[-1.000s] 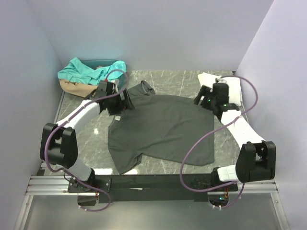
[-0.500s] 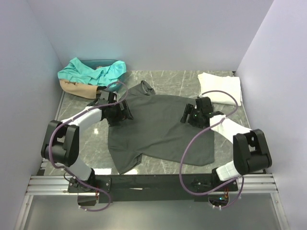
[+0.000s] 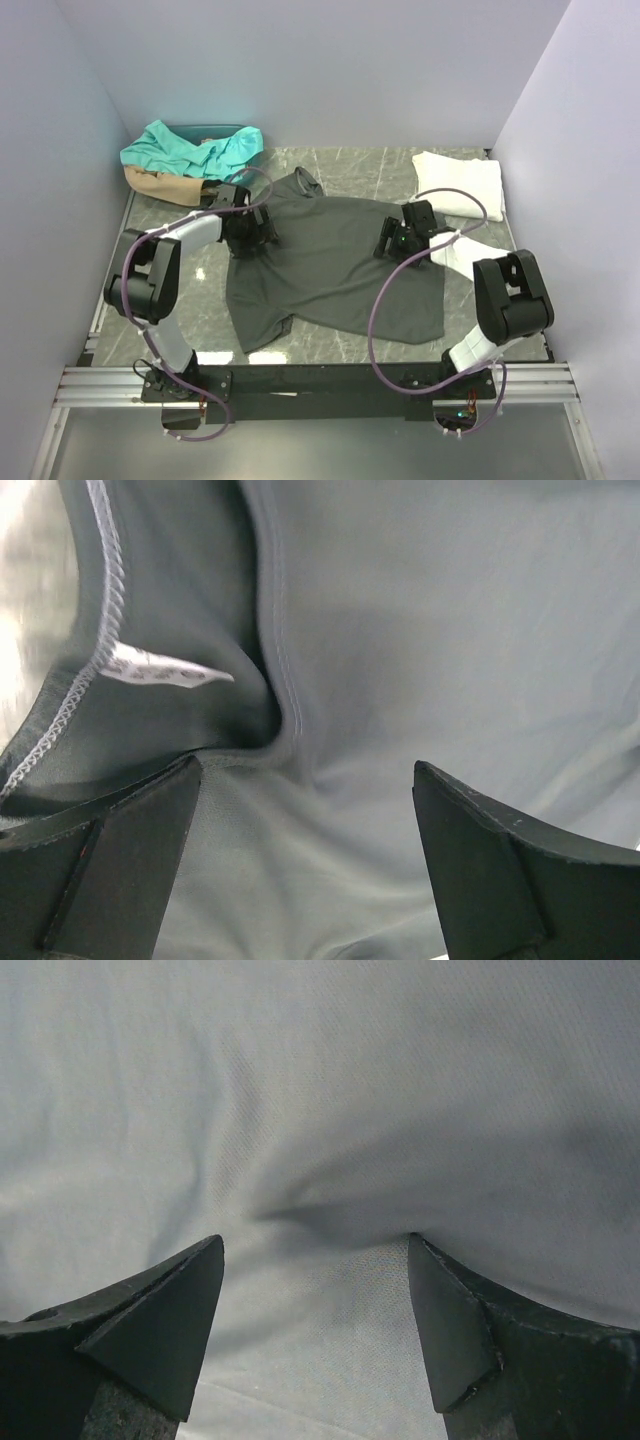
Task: Fold and stack the t-shirts
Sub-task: Fold the tshirt
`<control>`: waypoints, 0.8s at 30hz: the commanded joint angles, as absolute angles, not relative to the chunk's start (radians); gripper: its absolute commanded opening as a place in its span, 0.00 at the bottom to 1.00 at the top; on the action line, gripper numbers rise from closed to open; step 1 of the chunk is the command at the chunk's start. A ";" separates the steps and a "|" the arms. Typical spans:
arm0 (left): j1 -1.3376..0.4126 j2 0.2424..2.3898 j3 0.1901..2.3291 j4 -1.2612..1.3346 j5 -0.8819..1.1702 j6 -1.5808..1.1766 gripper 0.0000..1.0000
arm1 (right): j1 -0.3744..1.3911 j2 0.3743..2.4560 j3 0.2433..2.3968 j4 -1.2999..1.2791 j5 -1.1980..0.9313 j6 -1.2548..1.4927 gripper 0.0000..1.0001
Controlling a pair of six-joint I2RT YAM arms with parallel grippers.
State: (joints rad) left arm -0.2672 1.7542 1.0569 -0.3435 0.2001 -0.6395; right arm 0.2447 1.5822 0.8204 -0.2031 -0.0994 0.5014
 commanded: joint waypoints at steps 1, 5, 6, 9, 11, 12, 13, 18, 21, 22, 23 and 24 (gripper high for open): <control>-0.259 1.839 1.101 -0.351 0.129 -0.608 0.95 | 0.250 1.637 0.868 -0.213 -0.095 0.503 0.81; -0.239 1.894 1.183 -0.386 0.097 -0.581 0.95 | 0.250 1.692 0.929 -0.235 -0.100 0.505 0.81; -0.239 1.907 1.221 -0.397 0.081 -0.574 0.95 | 0.252 1.701 0.942 -0.245 -0.101 0.503 0.81; -0.230 1.969 1.300 -0.439 0.043 -0.548 0.95 | 0.252 1.742 0.995 -0.268 -0.107 0.509 0.81; -0.226 1.993 1.342 -0.465 0.028 -0.532 0.95 | 0.250 1.770 1.037 -0.278 -0.112 0.509 0.81; -0.224 2.003 1.385 -0.472 0.020 -0.528 0.96 | 0.250 1.779 1.049 -0.288 -0.112 0.511 0.81; -0.222 2.025 1.408 -0.485 0.008 -0.517 0.96 | 0.250 1.787 1.064 -0.294 -0.112 0.511 0.81; -0.229 2.052 1.549 -0.515 0.008 -0.488 0.95 | 0.252 1.816 1.144 -0.328 -0.118 0.506 0.81; -0.247 2.036 1.594 -0.522 0.014 -0.456 0.96 | 0.250 1.821 1.176 -0.340 -0.127 0.502 0.81; -0.259 2.026 1.600 -0.525 0.012 -0.442 0.96 | 0.250 1.818 1.189 -0.342 -0.132 0.502 0.81; -0.265 2.013 1.598 -0.525 0.012 -0.439 0.95 | 0.252 1.815 1.195 -0.344 -0.135 0.502 0.81; -0.273 1.979 1.588 -0.523 0.014 -0.437 0.95 | 0.250 1.810 1.200 -0.348 -0.138 0.502 0.81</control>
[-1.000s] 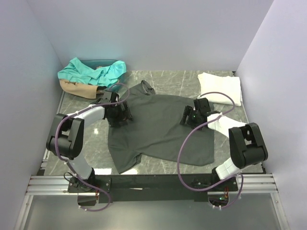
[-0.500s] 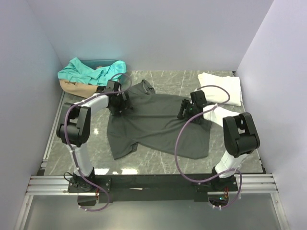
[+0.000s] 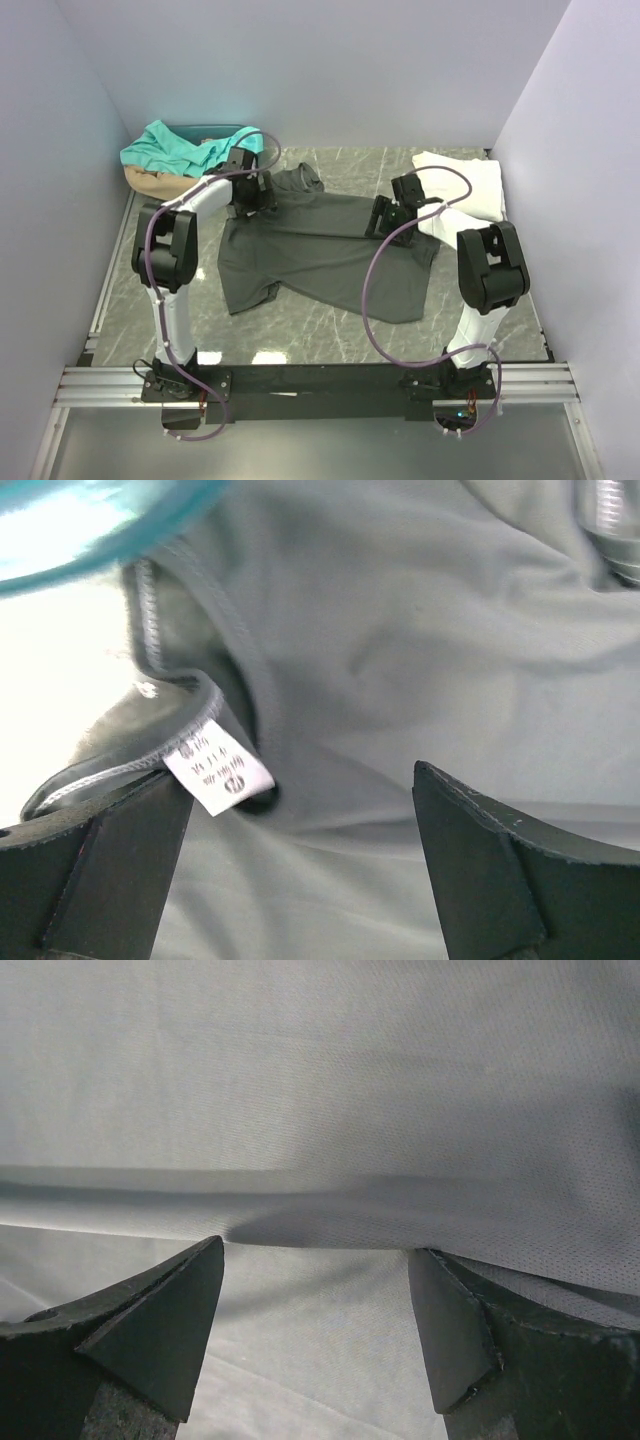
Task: Fold and stack the t-shirts
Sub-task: Fold the tshirt
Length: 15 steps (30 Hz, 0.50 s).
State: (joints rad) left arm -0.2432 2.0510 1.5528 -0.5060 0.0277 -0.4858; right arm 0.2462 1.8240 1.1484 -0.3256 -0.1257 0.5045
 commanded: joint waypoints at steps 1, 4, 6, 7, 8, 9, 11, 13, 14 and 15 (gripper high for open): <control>-0.285 1.956 1.577 -0.517 0.014 -0.440 0.96 | 0.252 1.807 1.209 -0.353 -0.140 0.502 0.81; -0.313 1.838 1.496 -0.494 0.005 -0.459 0.96 | 0.250 1.775 1.212 -0.357 -0.144 0.500 0.81; -0.324 1.733 1.403 -0.485 0.003 -0.480 0.96 | 0.252 1.749 1.210 -0.360 -0.146 0.503 0.81; -0.334 1.695 1.367 -0.483 -0.036 -0.511 0.96 | 0.250 1.741 1.207 -0.362 -0.149 0.502 0.81; -0.339 1.657 1.288 -0.486 -0.054 -0.529 0.96 | 0.252 1.726 1.203 -0.364 -0.152 0.503 0.81; -0.342 1.584 1.249 -0.491 -0.089 -0.547 0.96 | 0.252 1.718 1.200 -0.364 -0.153 0.506 0.81; -0.348 1.508 1.127 -0.509 -0.121 -0.607 0.96 | 0.250 1.692 1.183 -0.362 -0.159 0.509 0.81; -0.350 1.404 1.051 -0.534 -0.170 -0.682 0.93 | 0.250 1.665 1.158 -0.357 -0.161 0.514 0.81; -0.350 1.376 0.993 -0.582 -0.185 -0.710 0.89 | 0.250 1.655 1.149 -0.354 -0.166 0.515 0.81; -0.350 1.341 0.971 -0.609 -0.190 -0.728 0.87 | 0.252 1.648 1.140 -0.353 -0.166 0.518 0.81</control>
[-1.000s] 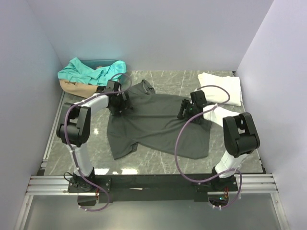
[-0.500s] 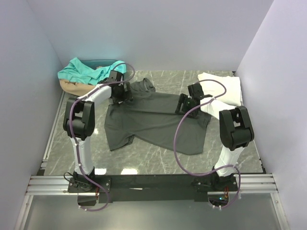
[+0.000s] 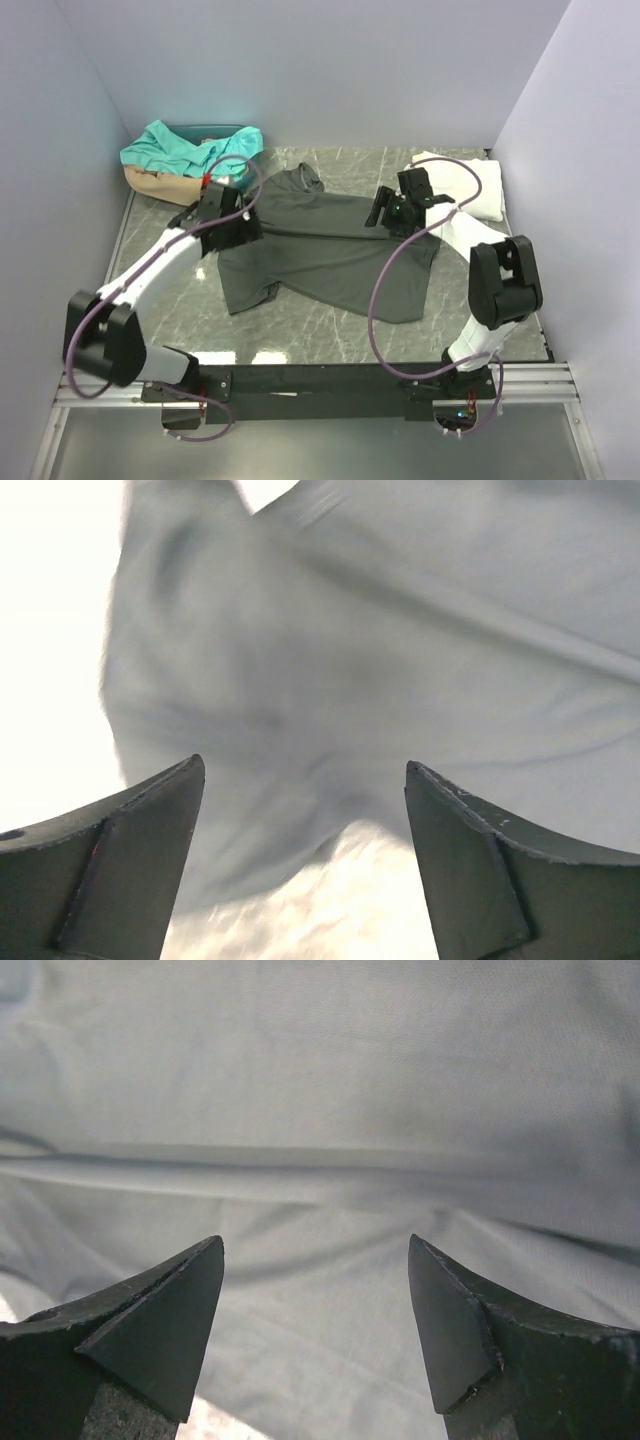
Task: Fold and stack the t-shirts
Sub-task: Fold the tshirt
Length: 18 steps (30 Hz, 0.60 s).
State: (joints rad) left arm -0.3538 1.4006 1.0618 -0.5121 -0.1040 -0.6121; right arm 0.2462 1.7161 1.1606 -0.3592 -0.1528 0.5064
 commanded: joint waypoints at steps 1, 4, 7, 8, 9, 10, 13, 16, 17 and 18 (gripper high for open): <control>-0.357 1.326 0.950 -0.635 -0.199 -0.756 0.86 | 0.252 1.629 1.125 -0.353 -0.167 0.518 0.81; -0.362 1.253 0.849 -0.699 -0.184 -0.811 0.79 | 0.250 1.591 1.094 -0.357 -0.167 0.515 0.81; -0.362 1.164 0.752 -0.712 -0.157 -0.865 0.68 | 0.252 1.554 1.063 -0.362 -0.164 0.512 0.81; -0.362 1.149 0.720 -0.716 -0.140 -0.879 0.66 | 0.250 1.545 1.057 -0.364 -0.163 0.511 0.81; -0.365 1.129 0.713 -0.710 -0.127 -0.903 0.65 | 0.252 1.537 1.045 -0.365 -0.164 0.511 0.81; -0.364 1.127 0.706 -0.707 -0.118 -0.913 0.64 | 0.250 1.523 1.039 -0.365 -0.167 0.514 0.81; -0.364 1.155 0.670 -0.701 -0.087 -0.942 0.59 | 0.252 1.497 1.020 -0.370 -0.170 0.514 0.81; -0.364 1.161 0.631 -0.680 -0.066 -0.966 0.56 | 0.252 1.477 1.011 -0.385 -0.170 0.508 0.81; -0.364 1.151 0.614 -0.677 -0.067 -0.972 0.53 | 0.250 1.473 1.008 -0.391 -0.169 0.503 0.81; -0.364 1.147 0.609 -0.673 -0.067 -0.982 0.51 | 0.252 1.470 1.003 -0.396 -0.166 0.499 0.81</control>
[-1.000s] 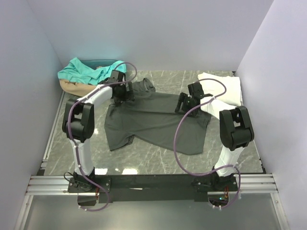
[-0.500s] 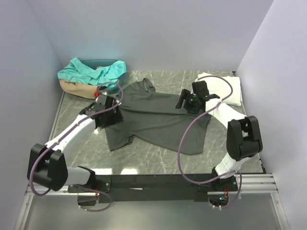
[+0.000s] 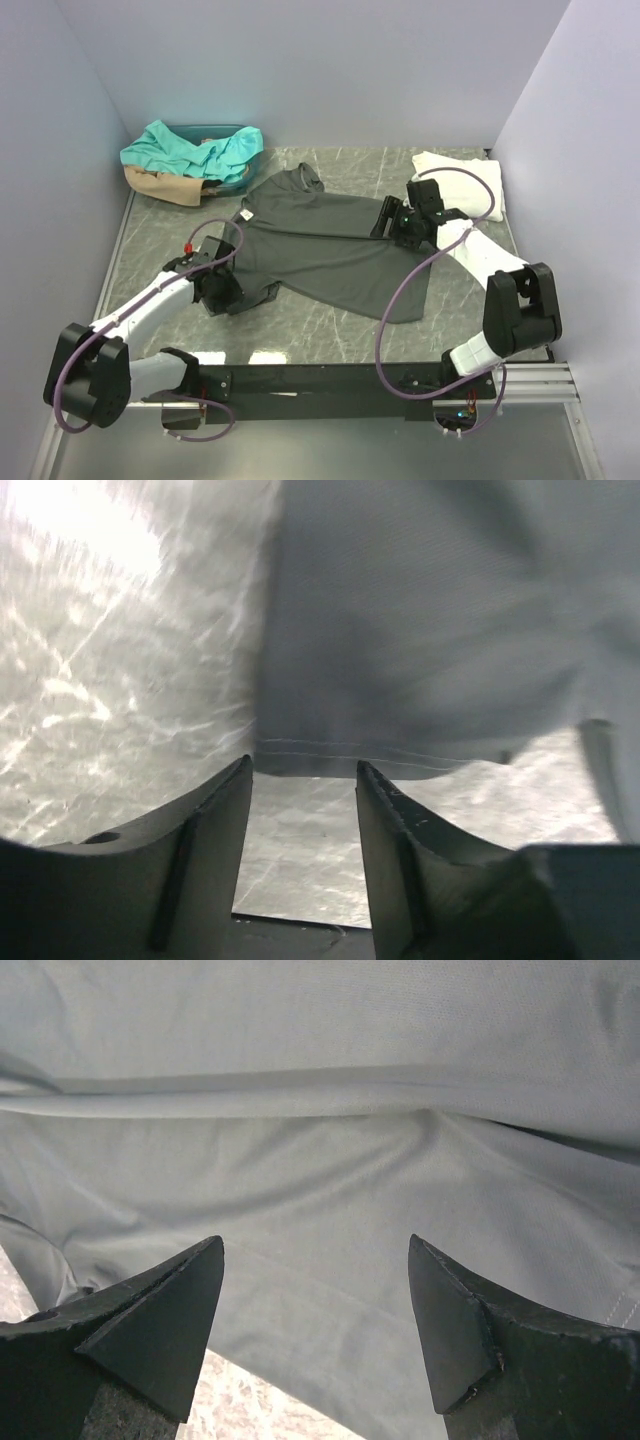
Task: Fold and stack the t-shirts
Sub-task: Fold the tshirt
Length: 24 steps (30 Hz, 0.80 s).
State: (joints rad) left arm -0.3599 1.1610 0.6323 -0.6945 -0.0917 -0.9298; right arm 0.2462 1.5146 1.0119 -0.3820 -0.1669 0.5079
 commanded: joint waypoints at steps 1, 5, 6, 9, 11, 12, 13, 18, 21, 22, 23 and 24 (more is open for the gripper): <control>-0.364 1.147 0.607 -0.666 -0.075 -0.982 0.50 | 0.252 1.463 1.003 -0.399 -0.163 0.496 0.81; -0.364 1.190 0.606 -0.649 -0.089 -0.971 0.48 | 0.252 1.454 0.988 -0.396 -0.150 0.491 0.81; -0.364 1.198 0.603 -0.644 -0.086 -0.962 0.48 | 0.252 1.450 0.980 -0.394 -0.149 0.492 0.81; -0.364 1.230 0.600 -0.632 -0.083 -0.945 0.48 | 0.250 1.440 0.965 -0.394 -0.153 0.506 0.81; -0.364 1.242 0.595 -0.626 -0.086 -0.946 0.47 | 0.252 1.434 0.954 -0.387 -0.156 0.511 0.81; -0.364 1.246 0.594 -0.623 -0.087 -0.948 0.46 | 0.252 1.427 0.947 -0.390 -0.152 0.509 0.81; -0.364 1.250 0.588 -0.618 -0.087 -0.948 0.45 | 0.250 1.425 0.945 -0.390 -0.147 0.509 0.81; -0.364 1.298 0.592 -0.578 -0.080 -0.919 0.15 | 0.250 1.387 0.914 -0.414 -0.129 0.509 0.81; -0.361 1.354 0.670 -0.578 -0.118 -0.887 0.01 | 0.252 1.353 0.872 -0.434 -0.132 0.522 0.81; -0.357 1.355 0.693 -0.581 -0.118 -0.876 0.01 | 0.250 1.344 0.861 -0.434 -0.130 0.522 0.81; -0.350 1.374 0.716 -0.586 -0.136 -0.855 0.01 | 0.250 1.335 0.833 -0.443 -0.129 0.529 0.81; -0.324 1.384 0.741 -0.587 -0.141 -0.842 0.01 | 0.250 1.310 0.819 -0.449 -0.126 0.532 0.81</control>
